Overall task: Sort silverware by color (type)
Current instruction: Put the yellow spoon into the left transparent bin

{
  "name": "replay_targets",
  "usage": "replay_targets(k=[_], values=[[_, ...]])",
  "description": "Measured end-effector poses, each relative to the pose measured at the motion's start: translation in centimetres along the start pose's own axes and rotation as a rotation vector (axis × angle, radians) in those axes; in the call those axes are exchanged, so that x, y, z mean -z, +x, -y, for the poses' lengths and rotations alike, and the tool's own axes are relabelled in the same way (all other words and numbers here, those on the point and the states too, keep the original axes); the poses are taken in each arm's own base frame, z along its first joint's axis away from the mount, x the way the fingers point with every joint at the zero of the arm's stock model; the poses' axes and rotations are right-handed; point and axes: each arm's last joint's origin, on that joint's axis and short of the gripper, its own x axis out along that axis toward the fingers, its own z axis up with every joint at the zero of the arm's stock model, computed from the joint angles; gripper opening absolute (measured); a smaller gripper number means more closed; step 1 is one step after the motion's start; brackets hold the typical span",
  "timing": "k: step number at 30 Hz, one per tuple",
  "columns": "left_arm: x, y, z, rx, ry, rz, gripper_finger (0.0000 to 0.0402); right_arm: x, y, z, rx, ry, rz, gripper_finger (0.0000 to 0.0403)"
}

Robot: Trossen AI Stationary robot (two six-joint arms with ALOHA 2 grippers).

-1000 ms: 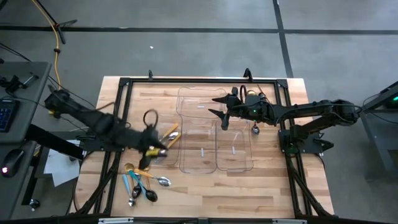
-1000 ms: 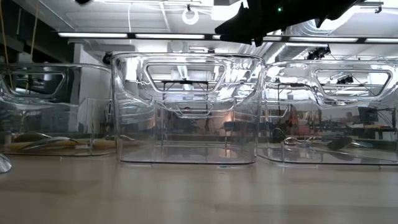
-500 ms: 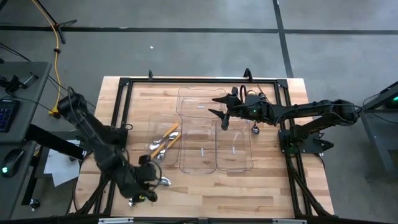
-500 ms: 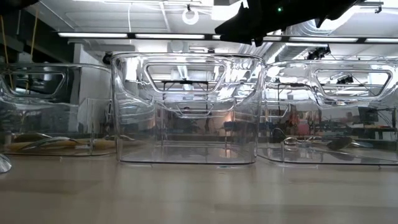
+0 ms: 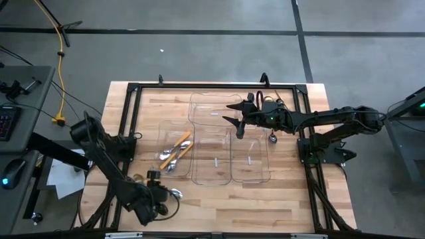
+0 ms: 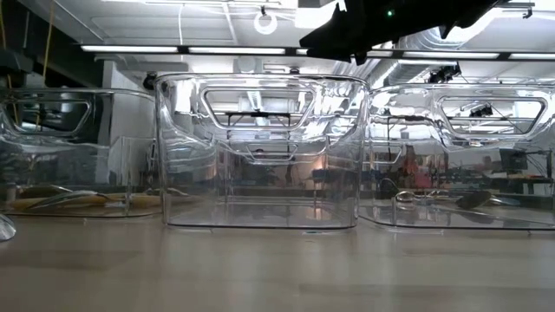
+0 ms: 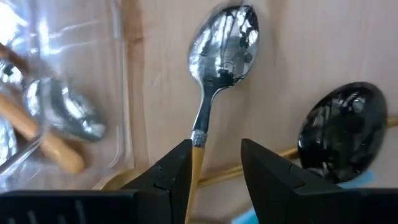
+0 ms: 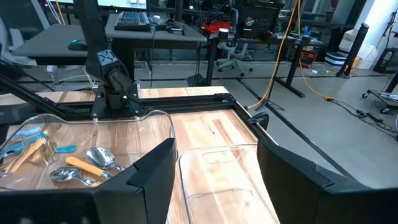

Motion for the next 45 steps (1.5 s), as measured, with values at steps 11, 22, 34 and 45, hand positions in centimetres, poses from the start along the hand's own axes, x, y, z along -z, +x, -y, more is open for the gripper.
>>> replay_targets(k=[11, 22, 34, 45], values=[[0.1, 1.3, 0.2, -0.062, 0.043, -0.021, 0.0129, 0.0, 0.0, 0.0, 0.000, 0.000, 0.000, 0.0210], [0.1, 1.3, 0.2, -0.022, 0.114, -0.059, 0.0129, 0.0, 0.0, 0.0, 0.000, 0.004, 0.000, 0.0210], [-0.9, 0.7, 0.8, 0.096, 0.145, -0.103, 0.0129, 0.0, 0.0, 0.0, 0.000, 0.004, 0.000, 0.0210], [-2.0, 0.7, 0.0, 0.081, 0.209, -0.098, 0.0129, 0.0, 0.0, 0.0, 0.000, 0.004, 0.000, 0.0210]])
